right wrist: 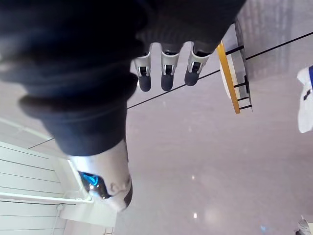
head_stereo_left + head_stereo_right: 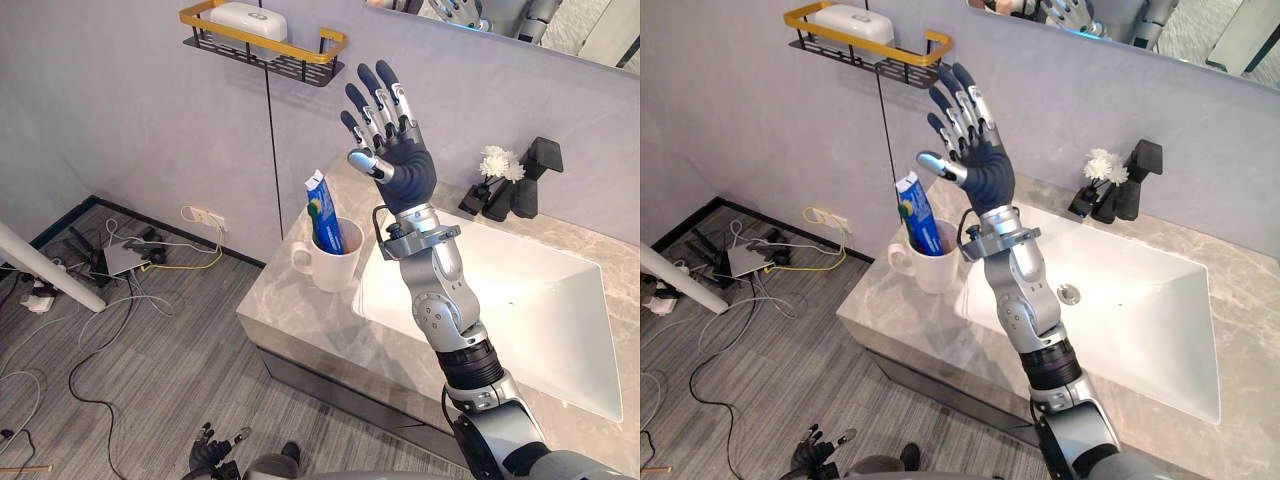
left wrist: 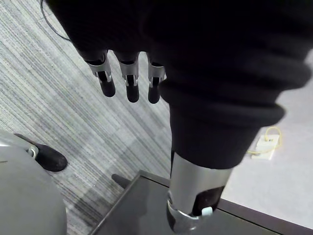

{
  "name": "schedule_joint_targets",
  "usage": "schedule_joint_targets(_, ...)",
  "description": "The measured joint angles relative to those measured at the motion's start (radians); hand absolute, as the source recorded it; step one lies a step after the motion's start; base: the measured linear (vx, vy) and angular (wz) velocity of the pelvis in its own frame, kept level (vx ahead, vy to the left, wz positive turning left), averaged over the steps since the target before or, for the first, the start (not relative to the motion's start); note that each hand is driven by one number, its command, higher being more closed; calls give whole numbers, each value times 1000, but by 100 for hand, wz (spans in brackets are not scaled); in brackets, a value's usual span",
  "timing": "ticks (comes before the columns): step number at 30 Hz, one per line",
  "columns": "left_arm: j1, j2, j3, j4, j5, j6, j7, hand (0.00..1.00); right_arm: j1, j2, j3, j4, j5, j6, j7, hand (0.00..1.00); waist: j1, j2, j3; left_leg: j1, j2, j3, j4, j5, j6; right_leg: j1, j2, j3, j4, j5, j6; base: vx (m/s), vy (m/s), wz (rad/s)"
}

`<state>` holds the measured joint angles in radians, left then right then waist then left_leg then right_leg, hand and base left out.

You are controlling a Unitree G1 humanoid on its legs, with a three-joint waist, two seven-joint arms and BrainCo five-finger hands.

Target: Organize washtable

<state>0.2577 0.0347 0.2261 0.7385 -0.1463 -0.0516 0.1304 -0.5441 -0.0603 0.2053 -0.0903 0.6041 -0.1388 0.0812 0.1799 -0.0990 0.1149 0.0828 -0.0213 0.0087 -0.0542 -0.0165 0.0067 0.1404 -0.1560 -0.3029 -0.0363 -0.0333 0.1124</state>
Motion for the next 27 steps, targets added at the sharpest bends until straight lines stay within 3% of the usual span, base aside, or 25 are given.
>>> schedule_joint_targets(14,-1,0,0,0,0,3,0,0,2,-2,-63,-5,-27,-10,-37,0,-2,0,0,1,-1,-1,0,0,0,1,-1,0,1,0,0,0,0,0)
schedule_joint_targets(21,0,-4,15,3,1,5,2,0,34,-37,-250,-131,-38,-44,-82,0,-13,-1,-1,3,-3,11,-3,0,0,-5,-4,2,3,0,0,0,0,-4)
schedule_joint_targets(27,-1,-11,48,23,2,5,2,0,89,-94,-481,-278,-37,-113,-131,0,-59,-1,-1,17,-9,22,-15,0,1,-9,-12,6,11,0,0,-9,0,-7)
